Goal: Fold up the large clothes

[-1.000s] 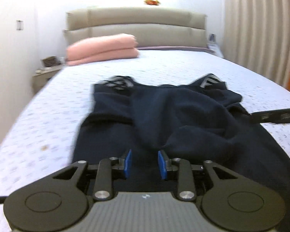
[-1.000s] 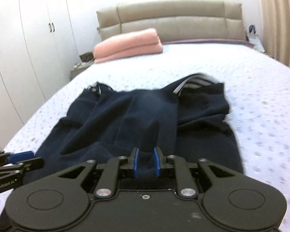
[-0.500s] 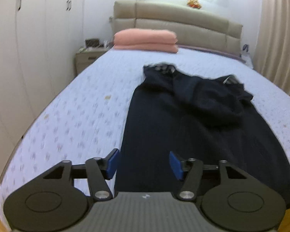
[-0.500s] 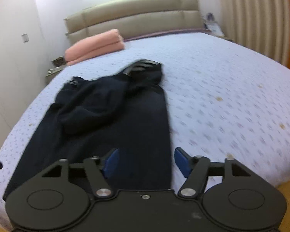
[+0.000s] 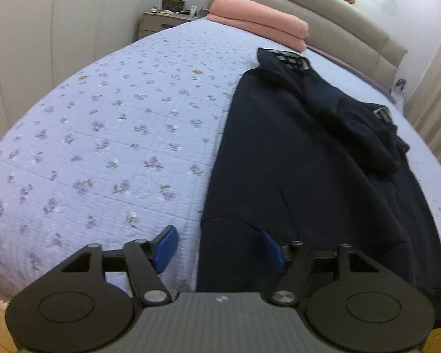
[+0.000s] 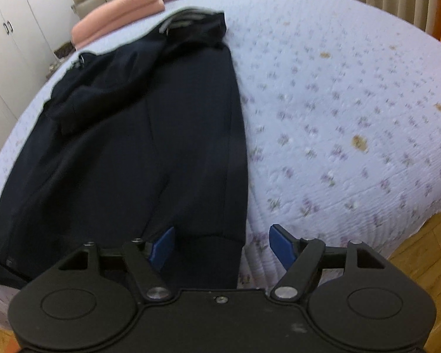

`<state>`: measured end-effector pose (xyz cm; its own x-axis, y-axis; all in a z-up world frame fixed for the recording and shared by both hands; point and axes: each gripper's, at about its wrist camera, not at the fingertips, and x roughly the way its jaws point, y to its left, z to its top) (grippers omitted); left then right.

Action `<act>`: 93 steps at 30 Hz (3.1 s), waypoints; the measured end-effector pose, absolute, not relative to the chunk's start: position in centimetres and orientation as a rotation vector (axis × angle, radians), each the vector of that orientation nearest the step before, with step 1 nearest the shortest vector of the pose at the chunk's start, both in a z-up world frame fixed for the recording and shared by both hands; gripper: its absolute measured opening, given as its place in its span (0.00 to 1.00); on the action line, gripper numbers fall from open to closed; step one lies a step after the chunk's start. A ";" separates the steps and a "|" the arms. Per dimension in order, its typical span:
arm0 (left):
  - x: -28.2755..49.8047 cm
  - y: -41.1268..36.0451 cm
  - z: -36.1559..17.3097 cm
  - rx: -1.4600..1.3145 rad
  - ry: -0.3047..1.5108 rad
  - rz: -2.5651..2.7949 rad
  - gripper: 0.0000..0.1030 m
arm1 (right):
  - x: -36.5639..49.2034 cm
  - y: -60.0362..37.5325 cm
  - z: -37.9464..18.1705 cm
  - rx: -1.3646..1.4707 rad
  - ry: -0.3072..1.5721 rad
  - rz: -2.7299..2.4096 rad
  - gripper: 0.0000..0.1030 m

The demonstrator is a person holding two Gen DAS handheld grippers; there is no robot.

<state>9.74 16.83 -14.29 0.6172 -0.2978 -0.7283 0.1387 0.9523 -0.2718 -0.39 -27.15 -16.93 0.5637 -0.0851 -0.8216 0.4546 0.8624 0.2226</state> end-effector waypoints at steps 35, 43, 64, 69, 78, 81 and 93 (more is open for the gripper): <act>9.7 20.7 -12.9 -0.345 0.821 -0.233 0.46 | -6.0 -30.8 -16.0 0.625 0.812 -0.221 0.84; 9.5 20.3 -15.0 -0.376 0.865 -0.258 0.49 | -4.7 -29.5 -18.6 0.730 0.901 -0.120 0.34; 16.8 14.5 -5.9 -0.409 0.532 -0.311 0.06 | 3.9 -33.2 -6.8 0.552 0.515 -0.117 0.07; 25.5 10.6 -6.0 -0.396 0.445 -0.330 0.06 | 11.9 -35.4 -6.4 0.469 0.449 -0.168 0.07; 40.1 4.1 -3.7 -0.366 0.449 -0.304 0.06 | 26.8 -40.4 -3.8 0.482 0.408 -0.240 0.07; 44.5 2.2 -2.2 -0.343 0.446 -0.301 0.06 | 31.3 -41.8 -2.7 0.478 0.417 -0.256 0.07; 55.5 0.6 -7.1 -0.383 0.705 -0.189 0.54 | 39.5 -45.7 -8.8 0.476 0.675 -0.331 0.62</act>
<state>55.46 0.56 -7.07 0.7483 -0.2954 -0.5939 0.0405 0.9140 -0.4036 39.53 -45.67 -8.75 0.7360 -0.1383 -0.6627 0.4389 0.8428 0.3115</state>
